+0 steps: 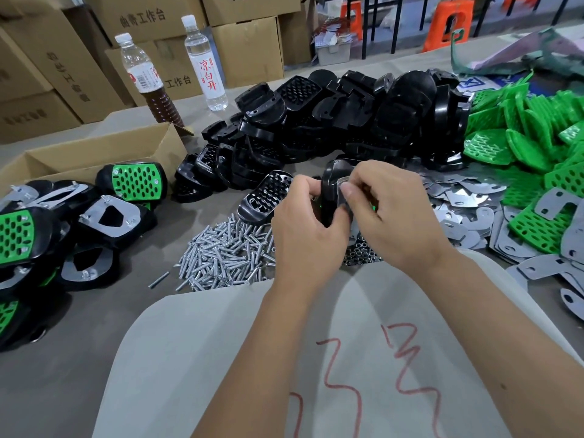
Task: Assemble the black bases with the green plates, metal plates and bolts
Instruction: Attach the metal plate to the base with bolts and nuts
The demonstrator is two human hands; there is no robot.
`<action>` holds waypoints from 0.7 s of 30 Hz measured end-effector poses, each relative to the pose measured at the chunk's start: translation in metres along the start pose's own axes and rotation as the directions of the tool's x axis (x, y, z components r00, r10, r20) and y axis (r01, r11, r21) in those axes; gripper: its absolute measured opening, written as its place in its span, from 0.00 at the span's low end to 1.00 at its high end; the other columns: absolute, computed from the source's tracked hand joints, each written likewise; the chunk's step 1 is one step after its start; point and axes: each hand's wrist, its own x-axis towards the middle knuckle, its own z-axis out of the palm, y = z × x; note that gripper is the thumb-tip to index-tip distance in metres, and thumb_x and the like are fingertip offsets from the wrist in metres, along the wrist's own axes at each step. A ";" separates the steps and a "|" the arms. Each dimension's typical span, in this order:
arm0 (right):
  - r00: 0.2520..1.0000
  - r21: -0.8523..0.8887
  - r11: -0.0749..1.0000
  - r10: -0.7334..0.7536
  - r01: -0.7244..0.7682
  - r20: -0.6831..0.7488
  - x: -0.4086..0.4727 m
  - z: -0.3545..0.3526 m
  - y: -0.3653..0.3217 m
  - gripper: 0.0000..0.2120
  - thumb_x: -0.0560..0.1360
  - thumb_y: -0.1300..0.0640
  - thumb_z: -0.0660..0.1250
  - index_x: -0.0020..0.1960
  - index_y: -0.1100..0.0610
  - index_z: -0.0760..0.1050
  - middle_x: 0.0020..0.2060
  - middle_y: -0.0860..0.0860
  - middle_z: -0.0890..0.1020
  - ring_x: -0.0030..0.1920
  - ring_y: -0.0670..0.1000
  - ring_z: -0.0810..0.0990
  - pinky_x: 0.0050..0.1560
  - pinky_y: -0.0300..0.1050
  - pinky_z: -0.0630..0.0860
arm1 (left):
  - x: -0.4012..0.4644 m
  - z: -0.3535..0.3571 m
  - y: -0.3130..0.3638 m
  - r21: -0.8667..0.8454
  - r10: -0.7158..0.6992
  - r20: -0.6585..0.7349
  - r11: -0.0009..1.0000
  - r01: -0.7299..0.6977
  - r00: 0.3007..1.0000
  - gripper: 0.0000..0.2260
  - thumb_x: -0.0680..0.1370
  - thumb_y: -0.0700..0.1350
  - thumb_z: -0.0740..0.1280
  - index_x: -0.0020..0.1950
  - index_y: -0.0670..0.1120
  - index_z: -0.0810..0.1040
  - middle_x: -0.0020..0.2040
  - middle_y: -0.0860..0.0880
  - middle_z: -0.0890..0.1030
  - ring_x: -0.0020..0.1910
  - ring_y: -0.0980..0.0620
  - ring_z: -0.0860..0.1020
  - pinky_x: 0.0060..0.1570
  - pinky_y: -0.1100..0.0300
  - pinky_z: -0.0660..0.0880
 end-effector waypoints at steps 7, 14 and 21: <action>0.992 0.004 0.999 0.054 -0.054 -0.117 -0.001 0.004 -0.004 0.14 0.83 0.58 0.67 0.40 0.58 0.71 0.32 0.45 0.71 0.35 0.50 0.69 0.38 0.46 0.66 | 0.000 0.001 0.000 0.010 0.025 0.016 1.000 -0.025 1.000 0.09 0.75 0.47 0.72 0.49 0.47 0.75 0.37 0.53 0.80 0.36 0.52 0.77 0.37 0.51 0.73; 0.999 0.007 1.000 0.024 -0.024 0.027 -0.002 0.001 0.001 0.13 0.83 0.58 0.65 0.40 0.58 0.71 0.32 0.46 0.73 0.36 0.50 0.71 0.39 0.54 0.71 | -0.001 -0.001 0.003 -0.029 -0.033 0.011 0.999 0.033 0.999 0.10 0.75 0.49 0.72 0.49 0.45 0.76 0.40 0.51 0.82 0.41 0.47 0.82 0.43 0.41 0.78; 0.994 -0.018 0.997 0.075 -0.077 -0.085 -0.001 0.007 -0.009 0.20 0.85 0.54 0.64 0.37 0.45 0.62 0.29 0.41 0.68 0.32 0.44 0.69 0.35 0.49 0.65 | -0.002 0.000 0.003 -0.019 -0.024 0.024 1.000 0.024 0.999 0.09 0.75 0.45 0.73 0.49 0.45 0.75 0.39 0.51 0.82 0.40 0.46 0.81 0.42 0.40 0.77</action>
